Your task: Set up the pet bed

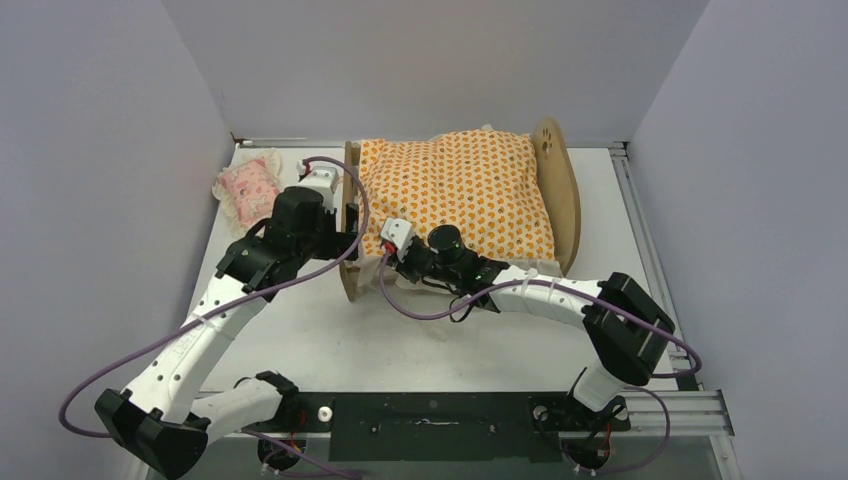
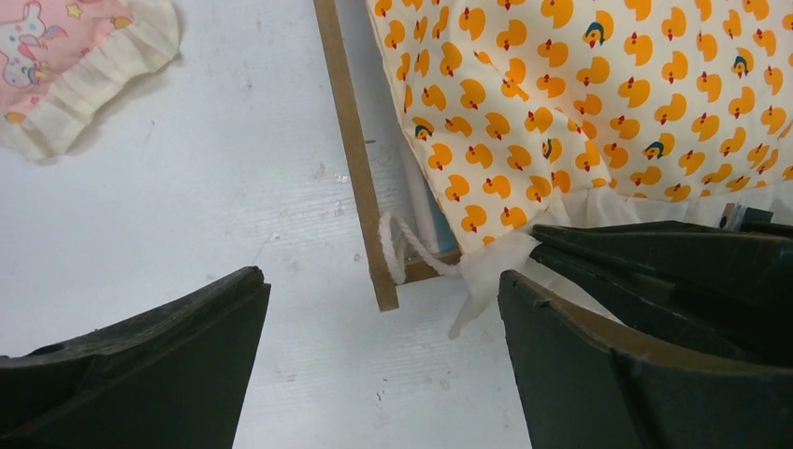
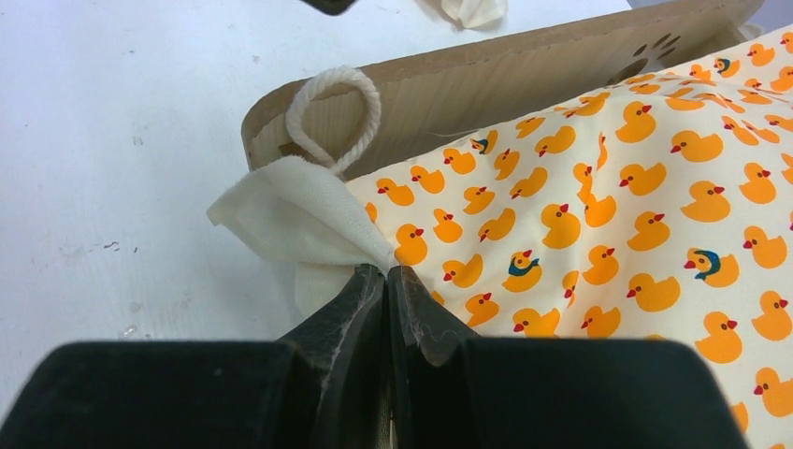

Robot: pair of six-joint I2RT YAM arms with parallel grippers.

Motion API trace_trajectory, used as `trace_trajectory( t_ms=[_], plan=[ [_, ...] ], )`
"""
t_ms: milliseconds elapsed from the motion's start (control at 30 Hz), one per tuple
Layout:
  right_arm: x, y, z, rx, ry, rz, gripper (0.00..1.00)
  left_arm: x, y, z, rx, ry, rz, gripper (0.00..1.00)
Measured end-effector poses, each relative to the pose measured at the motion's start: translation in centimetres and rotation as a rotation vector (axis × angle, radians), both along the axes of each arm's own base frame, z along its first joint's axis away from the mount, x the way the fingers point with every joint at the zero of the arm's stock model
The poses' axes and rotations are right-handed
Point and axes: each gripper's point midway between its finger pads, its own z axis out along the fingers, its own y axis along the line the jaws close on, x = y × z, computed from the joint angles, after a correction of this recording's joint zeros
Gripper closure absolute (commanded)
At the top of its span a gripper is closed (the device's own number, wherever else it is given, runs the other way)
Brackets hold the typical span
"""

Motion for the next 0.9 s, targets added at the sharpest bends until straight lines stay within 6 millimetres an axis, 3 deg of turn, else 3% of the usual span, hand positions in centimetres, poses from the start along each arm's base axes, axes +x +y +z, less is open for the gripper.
trace_trajectory(
  t_ms=[133,367,533,667,800,900],
  plan=[
    [0.6,-0.4,0.1,-0.008,-0.011,-0.056,0.92,-1.0,0.5,-1.3,-0.028,0.026,0.040,0.19],
    [1.9,-1.2,1.9,0.023,-0.054,-0.146,0.91,-2.8,0.9,-7.0,-0.053,0.135,0.100,0.33],
    [1.8,-1.1,1.8,0.026,-0.040,-0.148,0.89,-2.3,0.5,-8.9,-0.070,0.153,0.123,0.41],
    [1.8,-1.0,1.2,0.021,-0.027,-0.147,0.88,-1.2,0.0,-10.0,-0.077,0.154,0.133,0.61],
    [2.0,-1.0,0.3,0.004,-0.017,-0.154,0.73,0.3,-0.5,-10.9,-0.068,0.152,0.132,0.74],
    [2.4,-1.2,-0.2,-0.009,-0.017,-0.180,0.57,1.6,-0.5,-11.8,-0.031,0.166,0.134,0.75]
  ],
)
